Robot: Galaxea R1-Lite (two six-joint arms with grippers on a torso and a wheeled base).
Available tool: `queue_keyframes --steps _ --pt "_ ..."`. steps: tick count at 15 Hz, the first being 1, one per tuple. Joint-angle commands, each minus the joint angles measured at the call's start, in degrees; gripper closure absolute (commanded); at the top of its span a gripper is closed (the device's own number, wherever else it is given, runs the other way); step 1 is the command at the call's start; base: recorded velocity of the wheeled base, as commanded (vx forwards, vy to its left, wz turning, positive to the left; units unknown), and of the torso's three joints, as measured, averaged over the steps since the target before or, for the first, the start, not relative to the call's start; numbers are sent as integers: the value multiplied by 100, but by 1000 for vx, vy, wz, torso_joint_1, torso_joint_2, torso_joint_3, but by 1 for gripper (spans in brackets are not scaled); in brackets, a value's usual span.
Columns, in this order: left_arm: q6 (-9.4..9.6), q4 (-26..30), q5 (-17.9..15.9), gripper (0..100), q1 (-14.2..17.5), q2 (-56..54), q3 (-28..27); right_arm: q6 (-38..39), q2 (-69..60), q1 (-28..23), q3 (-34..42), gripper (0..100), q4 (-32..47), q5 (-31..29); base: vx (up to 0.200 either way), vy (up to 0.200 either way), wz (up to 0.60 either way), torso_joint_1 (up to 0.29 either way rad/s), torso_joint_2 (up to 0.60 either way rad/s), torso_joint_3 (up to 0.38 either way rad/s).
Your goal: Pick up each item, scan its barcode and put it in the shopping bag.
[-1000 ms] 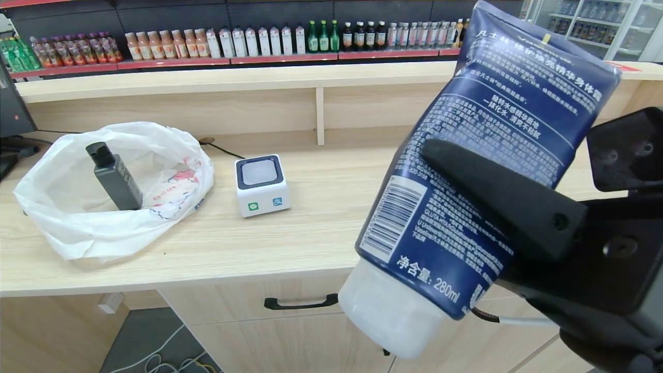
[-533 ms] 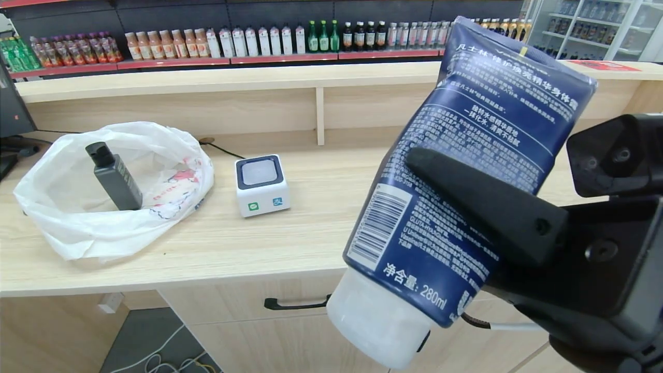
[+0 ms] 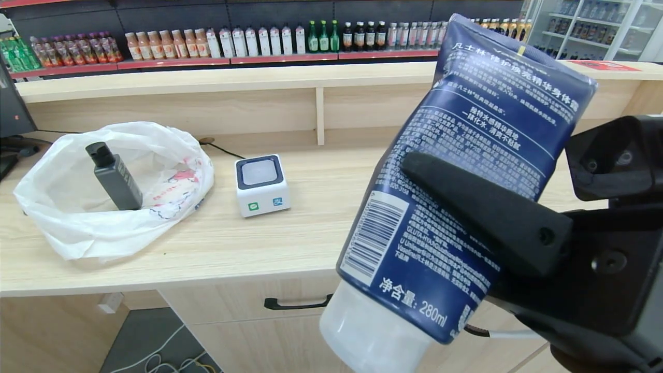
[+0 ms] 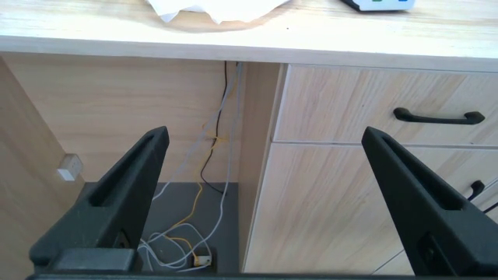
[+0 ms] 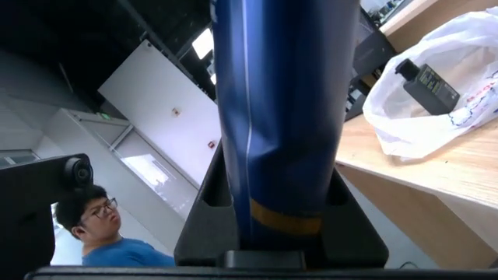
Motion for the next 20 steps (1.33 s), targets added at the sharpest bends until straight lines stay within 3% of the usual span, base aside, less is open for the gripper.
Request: queue_keyframes --steps 1,6,11,17,20 --pt "-3 0 3 0 1 -2 0 31 -26 2 62 100 -6 4 0 0 0 0 0 0" --pt "-3 0 3 0 1 -2 0 -13 70 2 53 100 -6 -23 0 0 0 0 0 0" --pt "-3 0 3 0 1 -2 0 -839 273 -51 44 100 -6 12 0 0 0 0 0 0" --pt "-3 0 3 0 1 -2 0 -2588 774 -262 141 100 -6 -40 0 0 0 0 0 0" --pt "-3 0 3 0 1 -2 0 -4100 1248 -728 141 100 -6 -866 0 0 0 0 0 0"
